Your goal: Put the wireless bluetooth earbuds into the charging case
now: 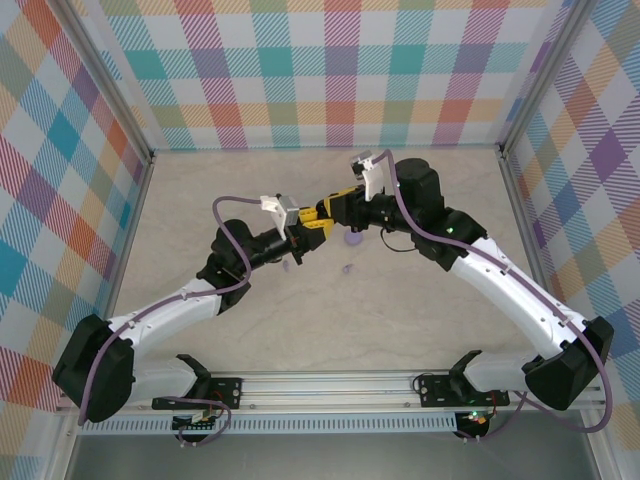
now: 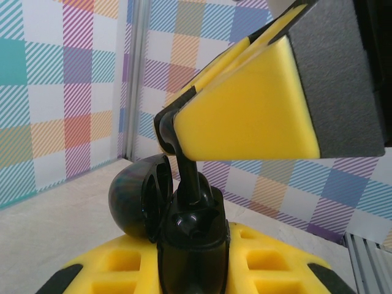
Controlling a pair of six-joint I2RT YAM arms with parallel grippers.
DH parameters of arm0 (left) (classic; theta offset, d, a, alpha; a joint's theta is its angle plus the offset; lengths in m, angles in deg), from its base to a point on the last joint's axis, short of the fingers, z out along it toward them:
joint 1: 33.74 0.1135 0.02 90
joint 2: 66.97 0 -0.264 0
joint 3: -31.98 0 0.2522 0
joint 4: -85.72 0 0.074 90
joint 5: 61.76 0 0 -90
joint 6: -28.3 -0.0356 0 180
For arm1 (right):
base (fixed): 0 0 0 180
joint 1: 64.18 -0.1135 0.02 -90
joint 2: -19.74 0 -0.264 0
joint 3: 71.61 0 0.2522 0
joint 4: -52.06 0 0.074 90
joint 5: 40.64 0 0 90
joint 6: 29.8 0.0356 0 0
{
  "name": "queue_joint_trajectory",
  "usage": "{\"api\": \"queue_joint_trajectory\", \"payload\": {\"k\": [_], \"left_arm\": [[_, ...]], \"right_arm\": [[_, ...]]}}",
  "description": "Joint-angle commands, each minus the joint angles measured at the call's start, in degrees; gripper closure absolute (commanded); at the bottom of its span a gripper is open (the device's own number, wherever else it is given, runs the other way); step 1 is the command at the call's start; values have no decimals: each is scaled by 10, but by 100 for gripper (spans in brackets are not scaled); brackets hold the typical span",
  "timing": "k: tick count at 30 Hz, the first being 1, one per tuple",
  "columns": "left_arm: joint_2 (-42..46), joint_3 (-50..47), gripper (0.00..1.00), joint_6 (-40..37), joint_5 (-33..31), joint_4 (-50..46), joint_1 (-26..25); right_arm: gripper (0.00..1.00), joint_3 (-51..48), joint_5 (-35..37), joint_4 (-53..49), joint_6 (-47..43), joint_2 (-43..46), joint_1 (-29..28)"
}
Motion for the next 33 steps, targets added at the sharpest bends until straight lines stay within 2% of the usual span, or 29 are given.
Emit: {"api": "queue_joint_trajectory", "payload": {"k": [1,16,33], "left_arm": [[16,25,100,-5,0,6,-7],[12,38,100,5,-15,-13,-7],[13,44,100,13,-15,-12,-7]], "right_arm": [[78,6,1,-1,-12,8,-5],[77,16,-17,-18,-19,-1,-9],[74,17,-6,-55,-41,2,-10]]}}
